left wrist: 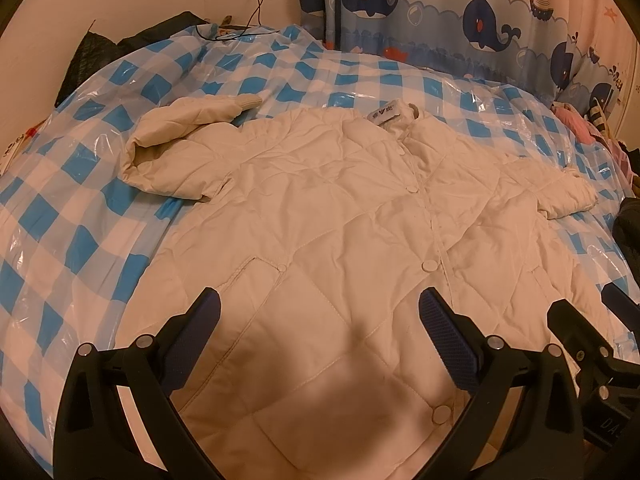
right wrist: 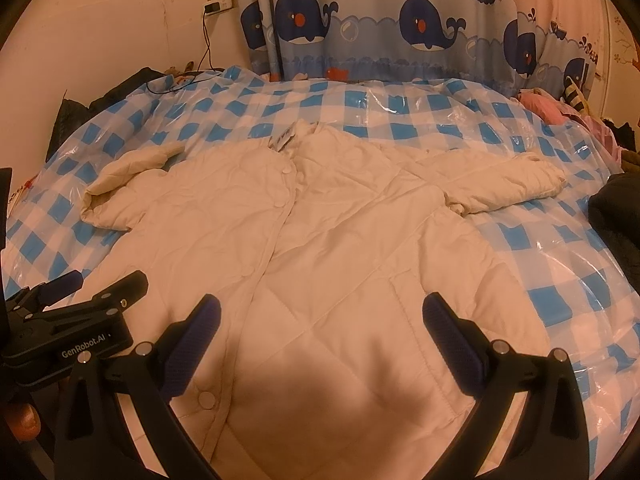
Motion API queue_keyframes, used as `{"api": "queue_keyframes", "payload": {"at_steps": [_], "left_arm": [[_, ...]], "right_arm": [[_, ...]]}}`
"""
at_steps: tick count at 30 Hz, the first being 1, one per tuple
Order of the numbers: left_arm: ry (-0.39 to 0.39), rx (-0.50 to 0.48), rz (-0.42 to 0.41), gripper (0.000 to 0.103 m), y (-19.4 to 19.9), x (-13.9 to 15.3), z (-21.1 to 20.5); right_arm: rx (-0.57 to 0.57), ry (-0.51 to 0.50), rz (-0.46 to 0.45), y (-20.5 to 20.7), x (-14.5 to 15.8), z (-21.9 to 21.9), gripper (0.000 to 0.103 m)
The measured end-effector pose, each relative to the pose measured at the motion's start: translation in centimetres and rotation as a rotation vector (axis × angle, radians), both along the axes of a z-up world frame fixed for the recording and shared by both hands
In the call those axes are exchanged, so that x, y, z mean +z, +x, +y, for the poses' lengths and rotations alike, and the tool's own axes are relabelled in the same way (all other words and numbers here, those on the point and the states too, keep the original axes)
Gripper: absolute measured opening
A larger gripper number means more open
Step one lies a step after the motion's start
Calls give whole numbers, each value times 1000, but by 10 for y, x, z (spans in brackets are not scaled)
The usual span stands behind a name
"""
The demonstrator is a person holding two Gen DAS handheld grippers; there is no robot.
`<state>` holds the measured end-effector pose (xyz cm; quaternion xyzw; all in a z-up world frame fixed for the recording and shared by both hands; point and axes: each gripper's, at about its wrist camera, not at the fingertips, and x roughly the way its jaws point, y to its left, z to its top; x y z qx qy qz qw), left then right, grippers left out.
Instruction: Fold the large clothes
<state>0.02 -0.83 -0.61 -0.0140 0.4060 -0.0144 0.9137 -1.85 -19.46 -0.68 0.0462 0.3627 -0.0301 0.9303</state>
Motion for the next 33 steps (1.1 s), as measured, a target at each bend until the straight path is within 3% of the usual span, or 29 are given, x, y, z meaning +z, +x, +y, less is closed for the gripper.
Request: {"api": "queue_keyframes", "payload": {"at_steps": [33], "left_arm": [[2, 1, 1, 95, 1, 1, -1]], "right_arm": [[7, 24, 8, 0, -3, -1, 97]]}}
